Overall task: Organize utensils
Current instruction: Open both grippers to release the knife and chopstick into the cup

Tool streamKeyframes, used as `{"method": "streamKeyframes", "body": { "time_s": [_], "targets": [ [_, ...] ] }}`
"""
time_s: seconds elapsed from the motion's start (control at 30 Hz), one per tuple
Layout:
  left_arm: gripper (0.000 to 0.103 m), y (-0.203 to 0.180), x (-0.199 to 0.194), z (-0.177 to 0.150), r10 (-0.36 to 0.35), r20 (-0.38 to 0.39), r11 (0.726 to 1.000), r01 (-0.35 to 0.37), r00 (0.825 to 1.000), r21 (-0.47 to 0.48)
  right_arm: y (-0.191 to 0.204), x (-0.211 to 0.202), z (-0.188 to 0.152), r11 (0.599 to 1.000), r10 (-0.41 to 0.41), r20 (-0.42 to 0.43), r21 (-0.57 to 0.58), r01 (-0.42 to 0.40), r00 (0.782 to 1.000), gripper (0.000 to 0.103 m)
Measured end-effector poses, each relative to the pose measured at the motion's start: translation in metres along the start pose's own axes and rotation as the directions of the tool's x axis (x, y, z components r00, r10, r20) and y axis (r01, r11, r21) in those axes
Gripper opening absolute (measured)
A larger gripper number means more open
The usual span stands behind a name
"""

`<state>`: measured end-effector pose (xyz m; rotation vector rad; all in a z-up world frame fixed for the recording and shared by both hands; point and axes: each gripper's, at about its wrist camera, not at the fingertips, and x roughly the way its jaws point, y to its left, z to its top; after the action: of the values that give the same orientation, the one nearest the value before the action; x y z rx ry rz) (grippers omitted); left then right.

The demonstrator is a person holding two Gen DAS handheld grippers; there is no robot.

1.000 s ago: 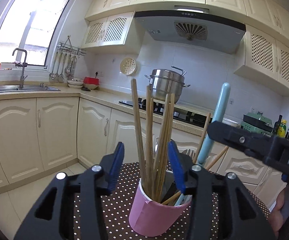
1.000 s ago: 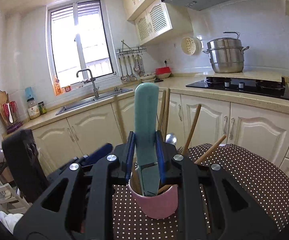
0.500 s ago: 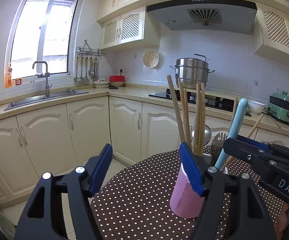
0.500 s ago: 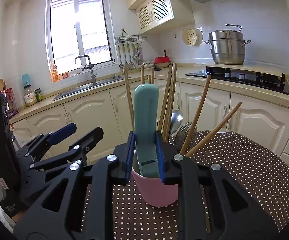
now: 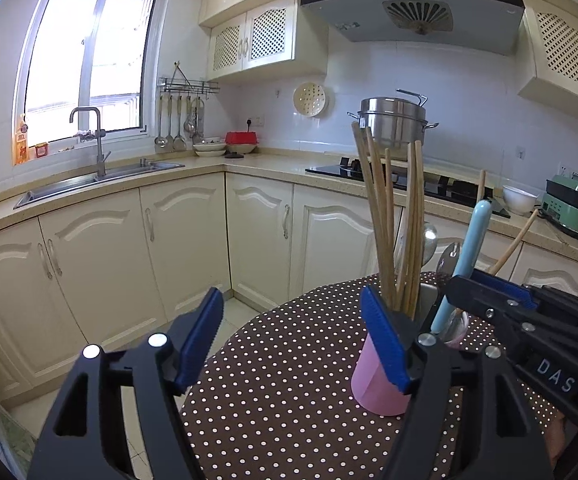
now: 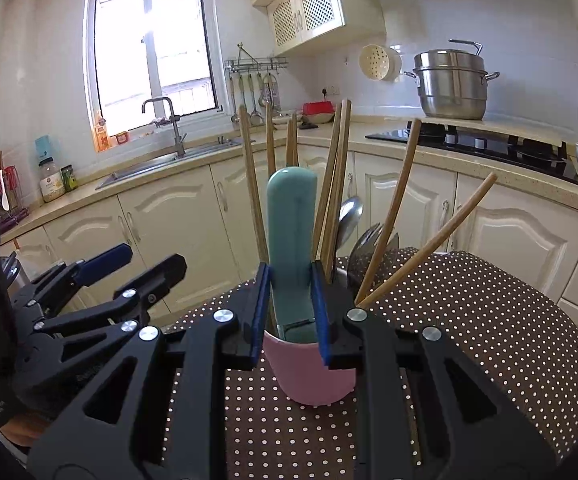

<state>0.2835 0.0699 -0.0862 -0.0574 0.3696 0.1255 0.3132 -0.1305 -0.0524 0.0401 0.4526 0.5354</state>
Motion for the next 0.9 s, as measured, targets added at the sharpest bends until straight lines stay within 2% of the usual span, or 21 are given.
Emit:
{"method": "streamKeyframes", "body": {
  "time_s": [0.83, 0.87, 0.9],
  "targets": [
    [0.073, 0.0001, -0.0048, -0.0022, 0.0, -0.044, 1.0, 0.001, 0.999, 0.02, -0.0017, 0.008, 0.0001, 0.999, -0.015, -0.019, 0.032, 0.016, 1.0, 0.022],
    [0.073, 0.0006, -0.0054, -0.0018, 0.0, -0.045, 1.0, 0.001, 0.999, 0.022, -0.0022, 0.0079, 0.0009, 0.999, -0.015, -0.022, 0.035, 0.015, 1.0, 0.024],
    [0.073, 0.0006, -0.0067, -0.0016, 0.001, -0.045, 1.0, 0.0, 0.999, 0.023, -0.003, 0.0073, 0.0019, 0.999, -0.01, -0.022, 0.041, 0.01, 1.0, 0.036]
  ]
}}
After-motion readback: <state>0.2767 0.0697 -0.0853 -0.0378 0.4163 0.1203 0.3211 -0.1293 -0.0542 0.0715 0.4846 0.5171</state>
